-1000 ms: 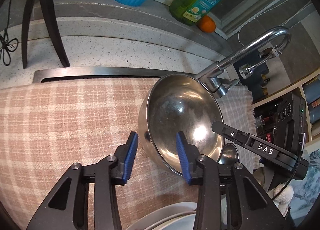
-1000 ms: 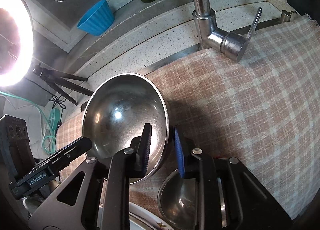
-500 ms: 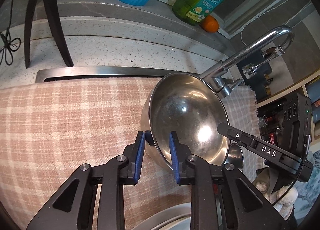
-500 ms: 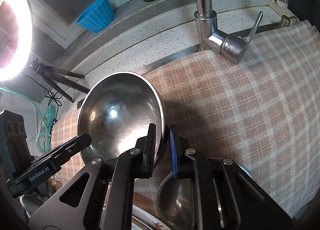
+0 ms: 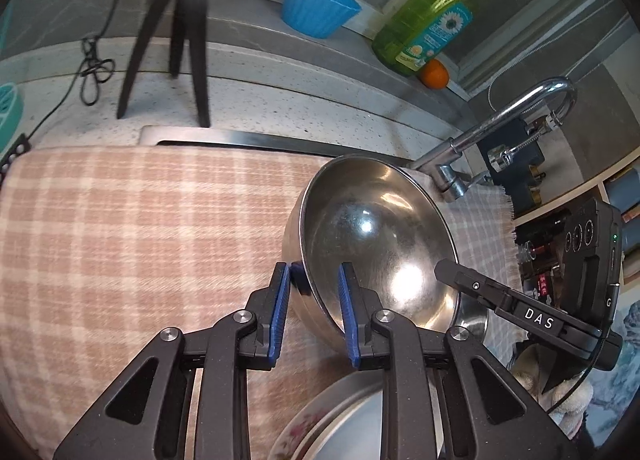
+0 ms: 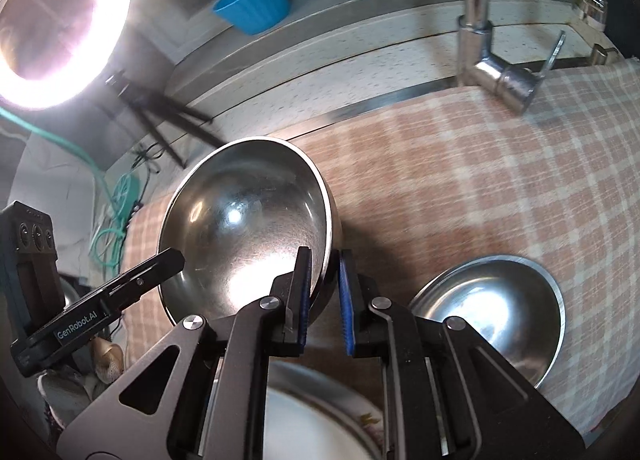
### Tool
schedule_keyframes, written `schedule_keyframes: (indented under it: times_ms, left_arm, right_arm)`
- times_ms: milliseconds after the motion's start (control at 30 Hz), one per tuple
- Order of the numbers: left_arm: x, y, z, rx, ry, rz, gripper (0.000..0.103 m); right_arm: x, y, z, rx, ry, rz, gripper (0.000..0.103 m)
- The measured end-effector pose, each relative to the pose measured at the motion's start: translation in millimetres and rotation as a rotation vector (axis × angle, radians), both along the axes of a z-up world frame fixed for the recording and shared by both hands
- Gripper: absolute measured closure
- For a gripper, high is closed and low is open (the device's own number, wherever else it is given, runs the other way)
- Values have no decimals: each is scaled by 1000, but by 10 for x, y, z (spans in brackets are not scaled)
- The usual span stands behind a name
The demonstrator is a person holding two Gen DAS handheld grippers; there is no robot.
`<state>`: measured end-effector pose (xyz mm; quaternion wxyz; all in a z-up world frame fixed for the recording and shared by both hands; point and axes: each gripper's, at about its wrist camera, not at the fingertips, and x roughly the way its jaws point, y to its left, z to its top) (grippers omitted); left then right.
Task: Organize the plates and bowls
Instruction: 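Lift the large steel bowl and carry it beside the plate stack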
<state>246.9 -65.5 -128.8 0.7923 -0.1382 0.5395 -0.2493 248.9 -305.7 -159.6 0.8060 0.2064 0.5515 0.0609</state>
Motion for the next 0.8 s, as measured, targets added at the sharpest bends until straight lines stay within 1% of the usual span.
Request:
schedule_keyframes:
  times_ms: [167, 367, 600, 800]
  left_arm:
    - [-159, 227, 79, 11, -23, 40, 82]
    - [-395, 602, 140, 7, -35, 108, 82]
    - [-706, 1008, 138, 1, -36, 196, 82]
    - [-973, 1273, 86, -1, -22, 259, 82]
  right_arm:
    - [-107, 291, 80, 2, -23, 57, 89]
    - [-214, 649, 120, 22, -31, 133, 89]
    - [-299, 1077, 212, 36, -32, 236, 89]
    - [-427, 1399, 207, 41, -15, 309, 89]
